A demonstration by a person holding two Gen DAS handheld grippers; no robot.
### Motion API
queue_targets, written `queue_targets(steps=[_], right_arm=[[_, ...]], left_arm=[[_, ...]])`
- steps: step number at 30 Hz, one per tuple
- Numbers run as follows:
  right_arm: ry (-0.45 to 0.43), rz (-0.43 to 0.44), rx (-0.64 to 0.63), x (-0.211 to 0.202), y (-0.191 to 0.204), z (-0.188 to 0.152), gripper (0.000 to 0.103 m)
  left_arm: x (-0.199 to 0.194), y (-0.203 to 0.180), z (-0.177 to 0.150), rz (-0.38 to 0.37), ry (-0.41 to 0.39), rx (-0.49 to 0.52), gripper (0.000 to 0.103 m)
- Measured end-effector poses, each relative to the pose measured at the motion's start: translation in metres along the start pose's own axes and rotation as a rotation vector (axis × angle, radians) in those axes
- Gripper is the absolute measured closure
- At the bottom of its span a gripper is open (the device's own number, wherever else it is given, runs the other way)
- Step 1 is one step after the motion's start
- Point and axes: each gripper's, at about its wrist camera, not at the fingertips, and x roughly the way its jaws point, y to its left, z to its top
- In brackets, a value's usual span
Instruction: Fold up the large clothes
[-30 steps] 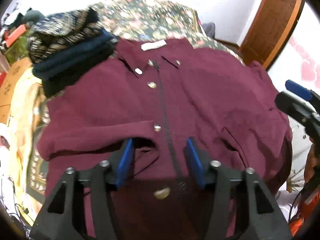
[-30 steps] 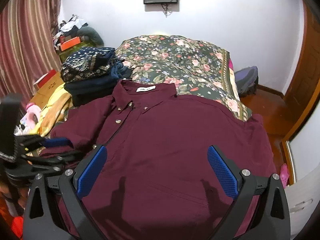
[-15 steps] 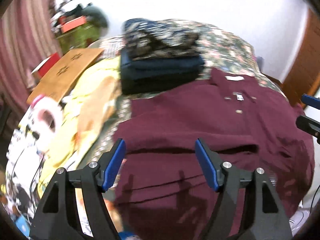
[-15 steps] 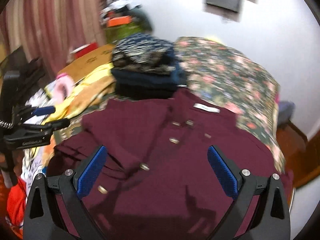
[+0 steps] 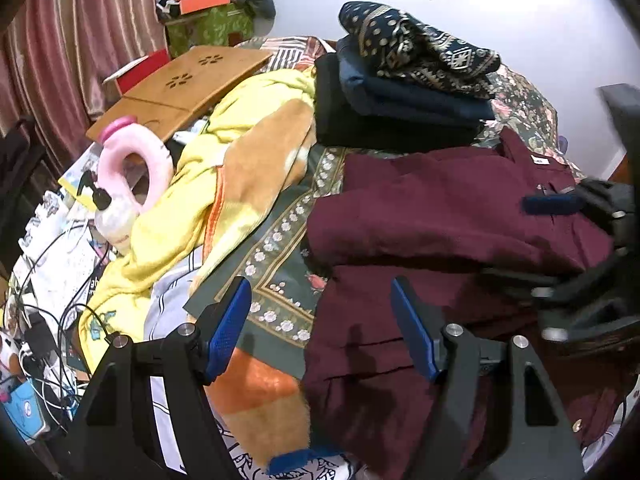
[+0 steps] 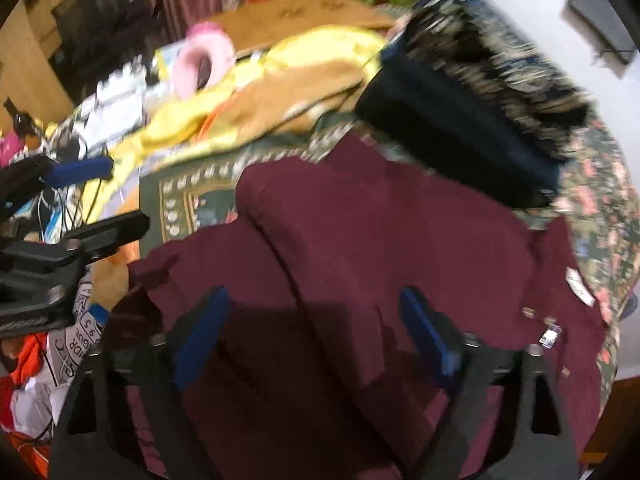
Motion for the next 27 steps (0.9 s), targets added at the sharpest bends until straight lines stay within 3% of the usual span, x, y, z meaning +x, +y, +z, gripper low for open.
queue_targets(steps=[5, 7, 8, 10, 11, 17, 23, 27], right_arm=[[0.087, -0.011, 0.072, 0.039, -0.01, 0.009, 0.033], [0.111, -0.007, 0.109, 0.046, -0.016, 0.008, 0.055], [0.127, 0.03, 0.139, 0.049, -0.021, 0.006, 0.062], [0.137, 0.107, 0.205, 0.05, -0.029, 0.003, 0.089], [0.132, 0.13, 0.239, 0.048, -0.034, 0.001, 0.093], [-0.022, 0.165, 0.34, 0.0, -0.05, -0.006, 0.099], [-0.282, 0.1, 0.401, -0.092, -0.074, -0.032, 0.1], [-0.365, 0.01, 0.41, -0.127, -0.091, -0.051, 0.1]], left_arm=[[0.005, 0.005, -0.001, -0.011, 0.009, -0.019, 0.033], [0.007, 0.006, -0.001, -0.013, 0.014, -0.023, 0.033], [0.008, 0.006, -0.001, -0.013, 0.016, -0.022, 0.033], [0.008, 0.004, -0.001, -0.013, 0.014, -0.016, 0.033], [0.008, 0.003, -0.001, -0.013, 0.011, -0.014, 0.033], [0.0, 0.0, 0.0, -0.023, -0.012, -0.019, 0.033], [-0.01, -0.009, 0.003, -0.023, -0.033, 0.002, 0.033], [-0.013, -0.02, 0.006, -0.037, -0.043, 0.018, 0.032]])
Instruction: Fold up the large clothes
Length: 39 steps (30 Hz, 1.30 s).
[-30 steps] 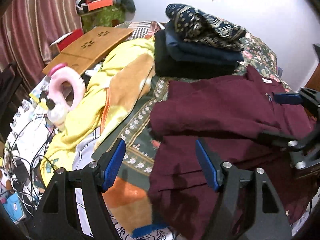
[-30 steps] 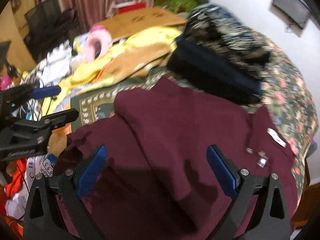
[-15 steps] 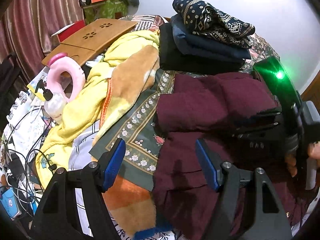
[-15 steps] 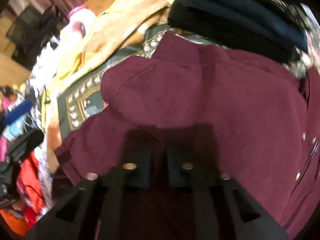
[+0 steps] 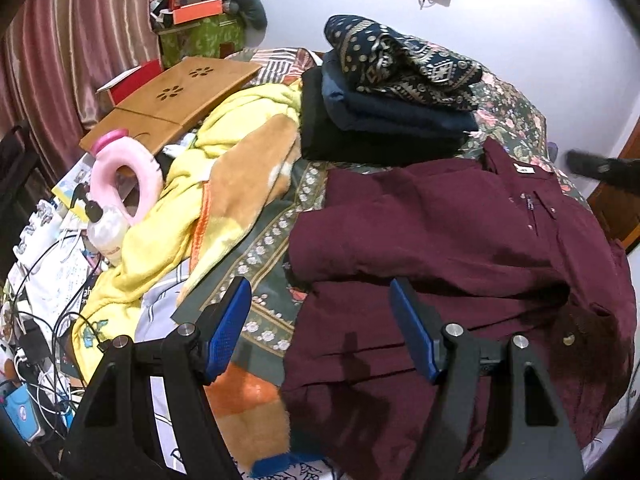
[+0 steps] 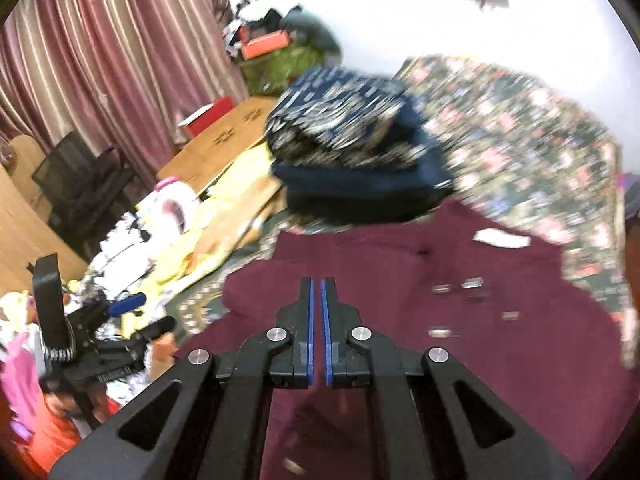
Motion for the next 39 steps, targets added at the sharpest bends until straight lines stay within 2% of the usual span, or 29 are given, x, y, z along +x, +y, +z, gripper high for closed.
queue_targets(steps=[3, 5, 8, 9, 10, 12, 14, 18, 21, 24, 25, 27, 28, 29, 30, 32, 34, 37, 39], right_arm=[[-0.044, -0.109, -0.046, -0.023, -0.011, -0.015, 0.1], [-0.038, -0.193, -0.073, -0.032, -0.019, -0.03, 0.099], [0.0, -0.286, -0.096, -0.037, -0.034, -0.045, 0.088], [0.001, -0.301, -0.093, -0.039, -0.039, -0.051, 0.078], [0.0, -0.317, -0.083, -0.041, -0.044, -0.057, 0.063], [-0.013, -0.332, -0.054, -0.049, -0.054, -0.066, 0.046], [-0.032, -0.332, -0.029, -0.058, -0.063, -0.074, 0.045], [-0.037, -0.347, 0.03, -0.07, -0.083, -0.086, 0.045], [-0.043, -0.359, 0.074, -0.079, -0.096, -0.098, 0.045], [-0.049, -0.363, 0.141, -0.086, -0.111, -0.107, 0.045], [-0.052, -0.364, 0.163, -0.089, -0.116, -0.111, 0.045], [-0.056, -0.363, 0.205, -0.093, -0.126, -0.119, 0.045], [-0.059, -0.365, 0.23, -0.096, -0.132, -0.124, 0.045], [-0.061, -0.371, 0.253, -0.099, -0.138, -0.128, 0.045], [-0.062, -0.381, 0.278, -0.102, -0.143, -0.132, 0.044], [-0.067, -0.393, 0.316, -0.105, -0.152, -0.138, 0.044], [-0.079, -0.398, 0.366, -0.111, -0.162, -0.146, 0.044], [-0.121, -0.408, 0.423, -0.124, -0.172, -0.155, 0.044], [-0.144, -0.423, 0.437, -0.133, -0.175, -0.158, 0.044]], left_arm=[[0.003, -0.006, 0.001, -0.03, 0.012, -0.004, 0.032], [0.01, -0.009, 0.004, -0.085, 0.037, -0.037, 0.032], [0.024, -0.009, 0.007, -0.182, 0.089, -0.131, 0.032], [0.031, -0.007, 0.008, -0.221, 0.113, -0.181, 0.032], [0.036, -0.007, 0.009, -0.245, 0.128, -0.216, 0.032], [0.05, -0.006, 0.009, -0.298, 0.166, -0.286, 0.032], [0.071, -0.007, 0.01, -0.361, 0.229, -0.364, 0.032], [0.105, -0.009, 0.01, -0.417, 0.318, -0.462, 0.032], [0.135, -0.009, 0.009, -0.491, 0.385, -0.561, 0.032], [0.16, -0.011, 0.012, -0.44, 0.417, -0.613, 0.033], [0.162, -0.014, 0.014, -0.413, 0.415, -0.602, 0.041], [0.161, -0.027, 0.025, -0.288, 0.393, -0.505, 0.069], [0.155, -0.033, 0.03, -0.243, 0.368, -0.465, 0.074], [0.145, -0.043, 0.036, -0.201, 0.325, -0.429, 0.086], [0.136, -0.052, 0.042, -0.174, 0.288, -0.392, 0.093], [0.104, -0.082, 0.06, -0.124, 0.169, -0.263, 0.096], [0.07, -0.112, 0.077, -0.121, 0.058, -0.158, 0.098], [0.019, -0.163, 0.1, -0.192, -0.085, -0.013, 0.098], [-0.002, -0.193, 0.109, -0.248, -0.132, 0.058, 0.098]])
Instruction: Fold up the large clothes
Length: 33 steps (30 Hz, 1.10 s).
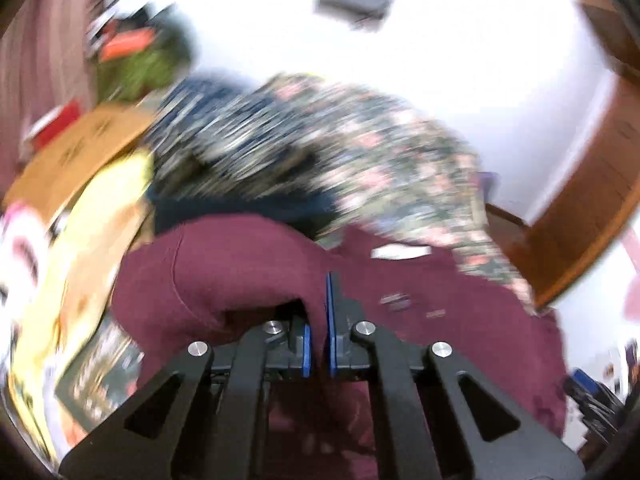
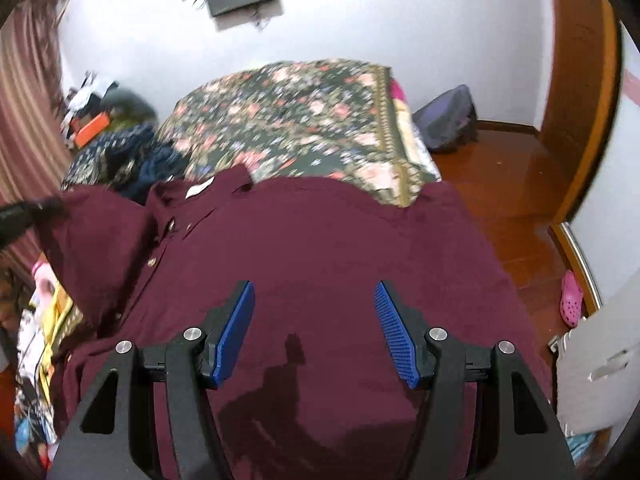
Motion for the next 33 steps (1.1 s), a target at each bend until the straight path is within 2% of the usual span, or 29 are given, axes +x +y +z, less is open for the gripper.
queue_targets(steps=[3, 6, 11, 13, 15, 16, 17, 19, 21, 22, 24, 26, 29, 33], right_arm=[[-0.024, -0.015, 0.016, -0.009, -0.007, 0.001, 0.044], [-0.038, -0.024, 0.025, -0.017, -0.012, 0.001, 0.044], [-0.037, -0.029, 0.036, -0.024, -0.018, -0.005, 0.044], [-0.037, -0.037, 0.038, -0.026, -0.019, -0.007, 0.044], [-0.041, -0.041, 0.042, -0.028, -0.021, -0.009, 0.044], [-0.043, -0.041, 0.048, -0.029, -0.022, -0.009, 0.044], [-0.044, -0.041, 0.052, -0.03, -0.022, -0.008, 0.044], [-0.048, -0.045, 0.06, -0.031, -0.022, -0.006, 0.044], [-0.046, -0.041, 0.062, -0.031, -0.021, -0.005, 0.044], [-0.046, -0.034, 0.061, -0.032, -0.02, -0.004, 0.044], [-0.045, -0.007, 0.059, -0.032, -0.015, -0.002, 0.044], [-0.04, 0.034, 0.056, -0.03, -0.008, 0.0, 0.044], [-0.021, 0.072, 0.053, -0.022, 0.0, 0.001, 0.044], [0.045, 0.123, 0.077, 0.002, 0.011, -0.001, 0.044]], left_arm=[[-0.012, -0.053, 0.006, -0.147, -0.023, 0.081, 0.099], [-0.008, -0.104, -0.008, -0.27, 0.031, 0.149, 0.099], [0.024, -0.166, -0.05, -0.331, 0.19, 0.28, 0.099], [0.042, -0.187, -0.076, -0.34, 0.307, 0.351, 0.097], [0.054, -0.198, -0.098, -0.34, 0.404, 0.409, 0.09], [0.057, -0.204, -0.112, -0.343, 0.44, 0.445, 0.089], [0.054, -0.21, -0.121, -0.351, 0.457, 0.471, 0.083], [0.039, -0.215, -0.132, -0.333, 0.416, 0.542, 0.078], [0.03, -0.217, -0.134, -0.329, 0.401, 0.585, 0.069], [0.024, -0.216, -0.133, -0.333, 0.387, 0.588, 0.066], [0.017, -0.209, -0.127, -0.352, 0.37, 0.574, 0.052], [0.007, -0.2, -0.118, -0.354, 0.328, 0.558, 0.049], [-0.006, -0.179, -0.105, -0.294, 0.247, 0.546, 0.046], [-0.009, -0.14, -0.085, -0.196, 0.153, 0.504, 0.036]])
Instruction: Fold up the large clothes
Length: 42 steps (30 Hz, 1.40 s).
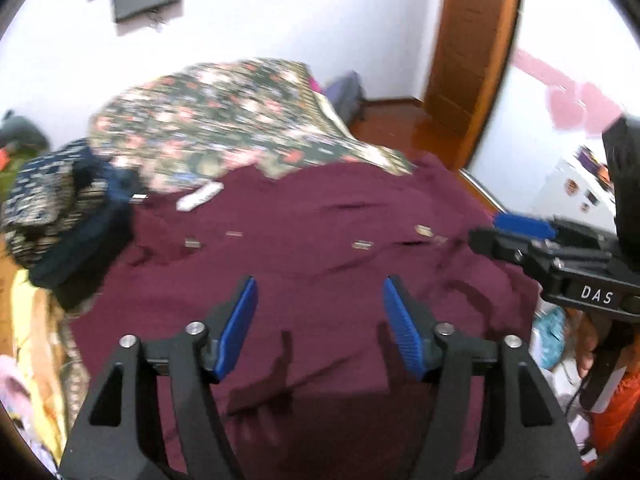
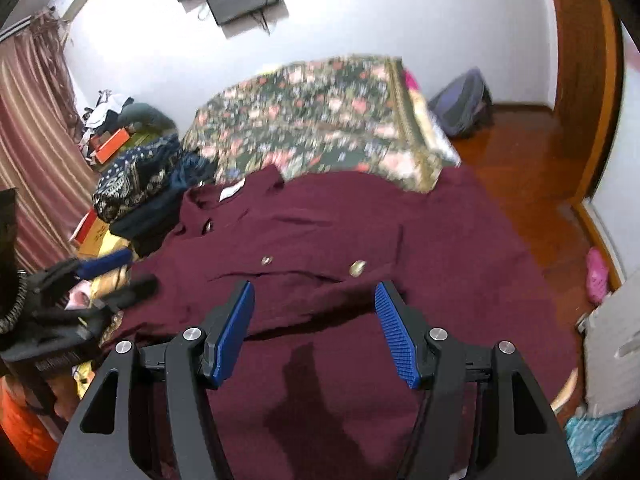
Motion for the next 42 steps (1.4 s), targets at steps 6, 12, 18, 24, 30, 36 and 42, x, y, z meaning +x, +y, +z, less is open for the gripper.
queue_targets(steps=[6, 12, 18, 24, 30, 36, 42], right_arm=[[0.135, 0.046, 0.152, 0.034, -0.019, -0.009, 0.044], [0.163, 0.148, 0.321, 0.043, -0.04, -0.011, 0.044], [0.061, 0.102, 0.407, 0.049, -0.042, -0.002, 0.069], [-0.062, 0.112, 0.364, 0.026, -0.034, 0.006, 0.092], [-0.205, 0.144, 0.249, -0.014, -0.014, 0.027, 0.096], [-0.227, 0.092, 0.194, -0.031, -0.016, 0.026, 0.096], [-0.069, 0.003, 0.197, -0.002, -0.043, -0.002, 0.095]], left_arm=[[-0.005, 0.069, -0.023, 0.186, -0.006, -0.101, 0.036], [-0.005, 0.126, -0.061, 0.288, 0.03, -0.198, 0.036], [0.0, 0.152, -0.089, 0.309, 0.075, -0.307, 0.036], [-0.005, 0.147, -0.094, 0.332, 0.058, -0.303, 0.036], [-0.005, 0.138, -0.081, 0.287, 0.06, -0.303, 0.036], [0.0, 0.105, -0.063, 0.209, 0.045, -0.241, 0.036], [0.015, 0.072, -0.059, 0.168, 0.081, -0.165, 0.036]])
